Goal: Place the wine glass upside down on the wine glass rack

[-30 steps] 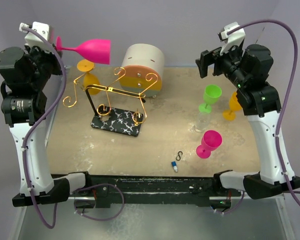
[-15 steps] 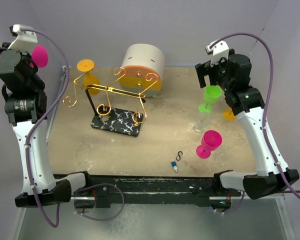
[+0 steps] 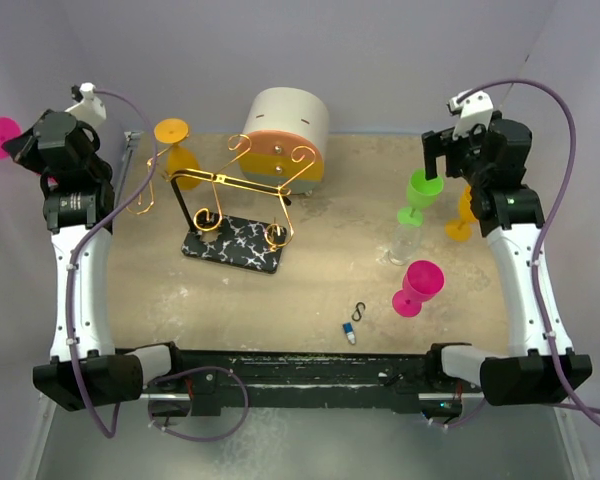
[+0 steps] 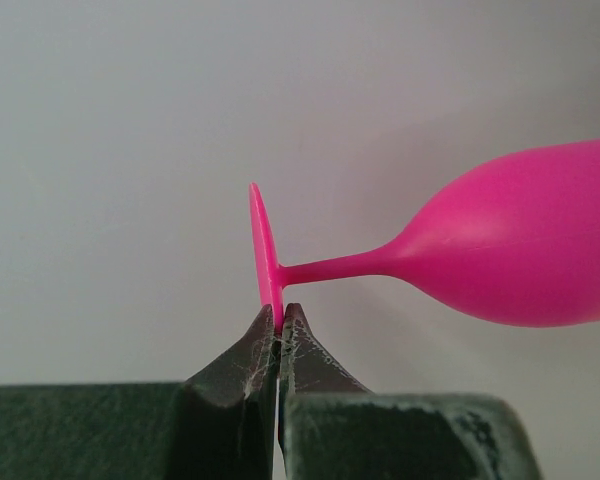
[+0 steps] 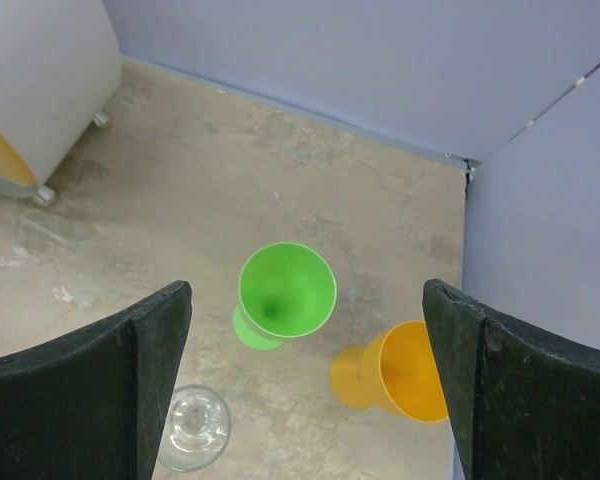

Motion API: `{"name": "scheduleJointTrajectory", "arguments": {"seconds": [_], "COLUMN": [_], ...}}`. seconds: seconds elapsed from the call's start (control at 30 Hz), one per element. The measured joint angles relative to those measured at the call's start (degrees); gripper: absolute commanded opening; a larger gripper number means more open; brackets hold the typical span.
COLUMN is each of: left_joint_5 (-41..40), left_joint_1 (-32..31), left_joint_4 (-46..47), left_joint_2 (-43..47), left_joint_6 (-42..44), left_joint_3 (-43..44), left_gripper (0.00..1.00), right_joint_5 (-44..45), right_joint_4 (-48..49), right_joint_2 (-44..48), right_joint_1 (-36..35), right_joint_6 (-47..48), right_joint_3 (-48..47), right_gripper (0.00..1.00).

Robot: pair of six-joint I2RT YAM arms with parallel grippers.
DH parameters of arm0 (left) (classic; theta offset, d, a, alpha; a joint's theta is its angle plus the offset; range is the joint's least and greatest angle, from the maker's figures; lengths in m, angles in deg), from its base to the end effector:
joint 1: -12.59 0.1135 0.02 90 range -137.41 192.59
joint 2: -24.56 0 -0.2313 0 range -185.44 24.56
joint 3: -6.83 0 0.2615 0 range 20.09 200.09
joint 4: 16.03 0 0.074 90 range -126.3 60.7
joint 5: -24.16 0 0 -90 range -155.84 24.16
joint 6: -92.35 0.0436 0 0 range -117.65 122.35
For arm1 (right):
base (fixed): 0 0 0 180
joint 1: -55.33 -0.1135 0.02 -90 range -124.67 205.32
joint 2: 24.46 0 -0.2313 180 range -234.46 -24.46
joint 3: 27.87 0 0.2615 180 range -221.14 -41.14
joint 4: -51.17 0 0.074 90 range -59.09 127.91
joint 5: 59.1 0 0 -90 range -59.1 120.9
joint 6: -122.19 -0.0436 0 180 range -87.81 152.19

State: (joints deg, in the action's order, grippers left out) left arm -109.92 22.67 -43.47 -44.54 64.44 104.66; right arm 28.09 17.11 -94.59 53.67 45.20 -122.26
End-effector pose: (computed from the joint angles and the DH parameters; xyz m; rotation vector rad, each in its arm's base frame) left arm 0.2626 0.0775 0.4577 0.1097 1.7867 1.5374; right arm 0.2954 0.0107 0.4185 -0.2581 1.7235 -0.1026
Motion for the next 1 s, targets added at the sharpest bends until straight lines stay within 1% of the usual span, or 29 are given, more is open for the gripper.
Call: {"name": "scheduleJointTrajectory", "arguments": {"seconds": [0.17,0.43,0.6,0.73,0.83,1.0], "left_joint_5": [0.9,8.9,13.2,15.2,16.2,15.7], "left_joint_1": [0.0,-0.9,-4.4,-9.4,-12.8,-15.9], "left_joint_4": [-2.6,-11.0,-15.6,-18.5,-19.6,-19.8], "left_joint_2": [-0.1,1.3,2.1,2.6,3.7,5.9], "left_joint_6": [2.5,3.8,5.2,5.2,5.2,5.7], "left_joint_3": [-3.1,-5.9,-8.6,-8.9,-9.5,-12.5], "left_gripper": [0.01,0.00,0.00,0.00,0.00,0.00], "right_joint_5": [-3.4,-7.4,-9.0,-10.1,-10.4,-10.9], "right_joint_4": [0.2,0.1,0.1,0.1,0.1,0.1], "right_joint_2": [1.5,0.9,0.5,0.4,0.4,0.4], "right_joint_1": [0.2,0.2,0.2,0.2,0.2,0.2], "right_joint_6": [-0.5,-0.6,-0.6,-0.6,-0.6,-0.6], "right_joint_3": [0.0,1.0,1.0,1.0,1.0,1.2], "right_gripper": [1.00,1.00,1.00,1.00,1.00,1.00]}}
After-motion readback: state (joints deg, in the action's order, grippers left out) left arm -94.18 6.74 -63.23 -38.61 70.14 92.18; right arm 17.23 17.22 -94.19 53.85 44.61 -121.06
